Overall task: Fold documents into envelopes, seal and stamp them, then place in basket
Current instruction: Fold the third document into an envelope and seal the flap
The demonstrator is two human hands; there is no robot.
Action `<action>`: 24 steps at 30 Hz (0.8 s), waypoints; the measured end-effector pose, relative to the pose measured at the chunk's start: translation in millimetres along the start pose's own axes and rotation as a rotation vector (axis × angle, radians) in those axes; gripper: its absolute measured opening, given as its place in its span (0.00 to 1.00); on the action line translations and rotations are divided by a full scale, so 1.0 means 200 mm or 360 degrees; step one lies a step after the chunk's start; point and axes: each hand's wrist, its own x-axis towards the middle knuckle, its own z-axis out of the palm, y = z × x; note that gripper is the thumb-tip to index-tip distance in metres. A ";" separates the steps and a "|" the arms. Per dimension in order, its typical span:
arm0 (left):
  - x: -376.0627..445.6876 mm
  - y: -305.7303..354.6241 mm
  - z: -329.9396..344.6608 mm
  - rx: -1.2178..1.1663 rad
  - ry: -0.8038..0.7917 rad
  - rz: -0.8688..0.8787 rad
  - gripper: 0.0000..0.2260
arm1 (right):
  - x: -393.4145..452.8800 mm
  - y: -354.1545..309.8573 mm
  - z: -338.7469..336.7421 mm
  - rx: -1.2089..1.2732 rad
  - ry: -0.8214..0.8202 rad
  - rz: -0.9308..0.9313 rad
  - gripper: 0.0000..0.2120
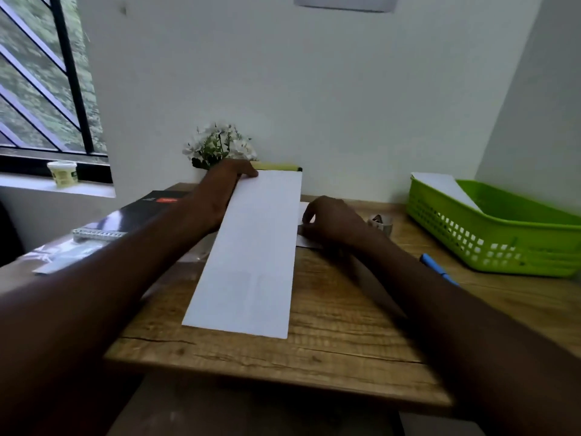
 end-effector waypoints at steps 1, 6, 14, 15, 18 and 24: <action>0.00 -0.02 0.00 0.0023 0.0018 0.0020 0.03 | -0.01 -0.01 -0.01 0.0030 0.0011 -0.0005 0.12; 0.00 -0.09 0.05 0.0350 0.0143 0.0286 0.07 | -0.06 -0.01 -0.02 0.0057 0.0046 0.0032 0.18; 0.06 -0.15 0.06 0.0829 0.0274 0.0440 0.09 | -0.02 0.01 -0.06 0.0287 -0.0043 0.0262 0.16; 0.07 -0.17 0.06 0.0840 0.0274 0.0440 0.10 | -0.01 0.01 -0.06 0.0275 -0.0028 0.0255 0.16; 0.08 -0.20 0.06 0.0906 0.0283 0.0478 0.11 | -0.03 0.01 -0.04 0.0110 -0.0023 0.0242 0.16; 0.13 -0.21 0.06 0.0964 0.0394 0.0501 0.14 | 0.03 -0.01 -0.12 0.0079 -0.0168 0.0327 0.16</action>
